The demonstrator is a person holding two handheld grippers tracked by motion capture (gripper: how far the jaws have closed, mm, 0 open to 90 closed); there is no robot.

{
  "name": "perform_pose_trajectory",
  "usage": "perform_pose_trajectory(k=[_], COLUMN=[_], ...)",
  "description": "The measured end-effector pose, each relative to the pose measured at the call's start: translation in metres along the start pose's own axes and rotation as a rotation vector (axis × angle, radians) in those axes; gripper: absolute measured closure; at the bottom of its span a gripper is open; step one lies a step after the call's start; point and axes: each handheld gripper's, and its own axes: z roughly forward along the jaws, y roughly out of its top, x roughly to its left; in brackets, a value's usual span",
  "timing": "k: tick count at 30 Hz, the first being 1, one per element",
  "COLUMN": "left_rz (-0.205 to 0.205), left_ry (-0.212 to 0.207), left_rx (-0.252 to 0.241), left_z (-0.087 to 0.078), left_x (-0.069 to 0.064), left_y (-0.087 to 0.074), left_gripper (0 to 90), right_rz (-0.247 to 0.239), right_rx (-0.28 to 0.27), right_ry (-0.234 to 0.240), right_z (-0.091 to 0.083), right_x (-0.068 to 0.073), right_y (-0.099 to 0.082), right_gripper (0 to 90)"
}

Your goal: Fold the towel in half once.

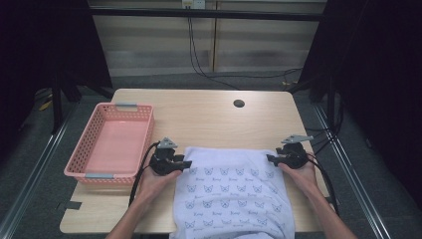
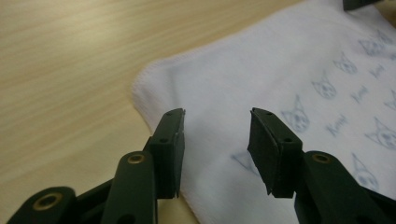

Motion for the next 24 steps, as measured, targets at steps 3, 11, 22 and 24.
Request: perform_pose_trajectory(k=[3, 11, 22, 24], left_rz=[-0.011, -0.043, -0.012, -0.011], left_ry=[0.048, 0.042, -0.014, -0.033], left_rx=[-0.031, -0.002, 0.017, -0.011], left_z=[0.005, 0.017, 0.032, 0.026], left_x=[0.007, 0.023, 0.015, 0.017], left_y=[0.0, -0.001, 0.01, 0.015], left_gripper=[53.7, 50.4, 84.6, 86.0], right_rz=[0.002, 0.033, 0.028, 0.05], right_rx=[0.004, -0.004, -0.012, -0.064], right_ry=[0.005, 0.053, 0.086, 0.109], right_z=[0.001, 0.002, -0.001, -0.009], right_x=[0.001, 0.003, 0.004, 0.0], right_y=[-0.001, 0.0, 0.004, 0.009], right_gripper=[53.0, 80.4, 84.5, 84.8])
